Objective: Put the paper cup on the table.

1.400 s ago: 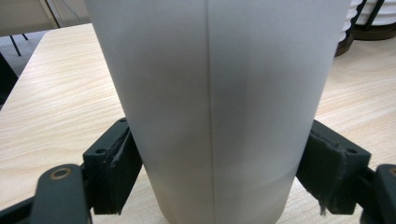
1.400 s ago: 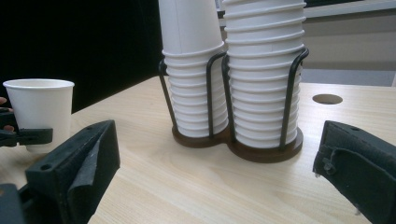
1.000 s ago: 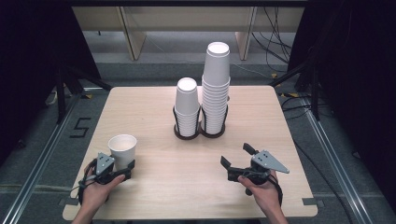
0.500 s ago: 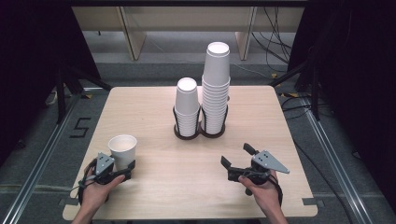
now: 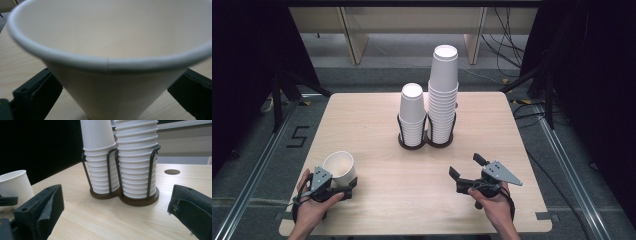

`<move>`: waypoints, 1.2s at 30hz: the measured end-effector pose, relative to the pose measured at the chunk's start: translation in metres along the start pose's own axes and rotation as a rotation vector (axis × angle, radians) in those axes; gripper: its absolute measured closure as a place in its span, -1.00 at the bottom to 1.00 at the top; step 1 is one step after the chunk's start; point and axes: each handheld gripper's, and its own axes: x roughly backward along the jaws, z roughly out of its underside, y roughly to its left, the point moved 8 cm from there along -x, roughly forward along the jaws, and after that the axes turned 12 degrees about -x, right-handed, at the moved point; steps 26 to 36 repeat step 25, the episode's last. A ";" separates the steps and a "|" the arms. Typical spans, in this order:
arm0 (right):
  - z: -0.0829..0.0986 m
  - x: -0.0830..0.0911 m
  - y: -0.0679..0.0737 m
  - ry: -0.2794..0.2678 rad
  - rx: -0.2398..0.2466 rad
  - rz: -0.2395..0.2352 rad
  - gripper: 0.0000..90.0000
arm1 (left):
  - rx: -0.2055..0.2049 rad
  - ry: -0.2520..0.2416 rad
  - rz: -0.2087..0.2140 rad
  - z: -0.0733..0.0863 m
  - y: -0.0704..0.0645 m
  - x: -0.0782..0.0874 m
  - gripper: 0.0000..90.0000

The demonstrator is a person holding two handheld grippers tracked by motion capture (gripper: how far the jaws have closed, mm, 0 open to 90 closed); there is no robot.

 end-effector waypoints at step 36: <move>0.008 0.004 -0.035 -0.021 0.033 0.124 -0.99 | 0.009 -0.083 -0.018 0.002 0.001 0.025 -1.00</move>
